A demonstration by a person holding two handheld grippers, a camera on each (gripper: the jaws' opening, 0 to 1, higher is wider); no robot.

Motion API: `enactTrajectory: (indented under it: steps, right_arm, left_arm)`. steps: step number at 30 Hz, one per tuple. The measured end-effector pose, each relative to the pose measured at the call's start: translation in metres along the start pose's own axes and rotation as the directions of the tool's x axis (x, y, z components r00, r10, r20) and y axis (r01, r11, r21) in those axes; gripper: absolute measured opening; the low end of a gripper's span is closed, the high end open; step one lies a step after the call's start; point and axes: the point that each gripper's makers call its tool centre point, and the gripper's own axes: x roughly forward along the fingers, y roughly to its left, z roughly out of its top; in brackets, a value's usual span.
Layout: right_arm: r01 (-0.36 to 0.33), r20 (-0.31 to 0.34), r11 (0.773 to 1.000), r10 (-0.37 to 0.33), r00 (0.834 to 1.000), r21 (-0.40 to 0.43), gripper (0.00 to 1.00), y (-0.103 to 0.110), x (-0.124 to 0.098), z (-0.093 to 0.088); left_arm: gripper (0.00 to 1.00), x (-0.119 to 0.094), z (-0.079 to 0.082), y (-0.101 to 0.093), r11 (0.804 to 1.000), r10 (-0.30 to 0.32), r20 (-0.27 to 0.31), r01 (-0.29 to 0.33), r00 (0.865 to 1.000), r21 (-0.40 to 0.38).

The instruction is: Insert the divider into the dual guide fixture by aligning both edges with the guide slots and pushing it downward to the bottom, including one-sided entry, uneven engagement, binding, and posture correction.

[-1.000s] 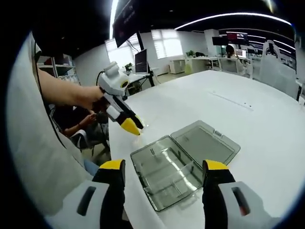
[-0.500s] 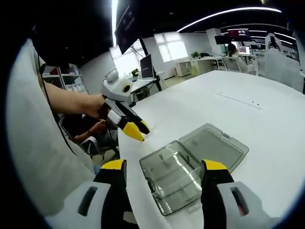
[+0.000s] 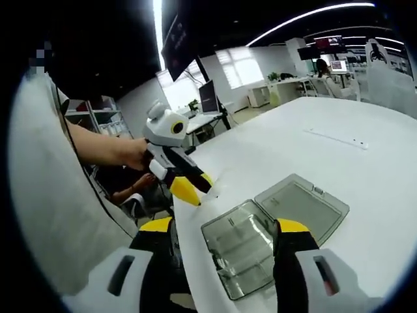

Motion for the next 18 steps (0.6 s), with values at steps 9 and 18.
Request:
enactTrajectory:
  steps: [9, 18]
  right_arm:
    - [-0.039, 0.024, 0.999, 0.039, 0.999, 0.029, 0.57, 0.005, 0.001, 0.006]
    - [-0.093, 0.075, 0.994, 0.088, 0.993, 0.065, 0.56, 0.013, 0.004, 0.019]
  left_arm:
    - [0.26, 0.004, 0.003, -0.014, 0.997, -0.072, 0.013, 0.072, 0.997, 0.018]
    - [0.26, 0.009, 0.005, -0.03, 0.988, -0.151, 0.031, 0.149, 0.988, 0.039]
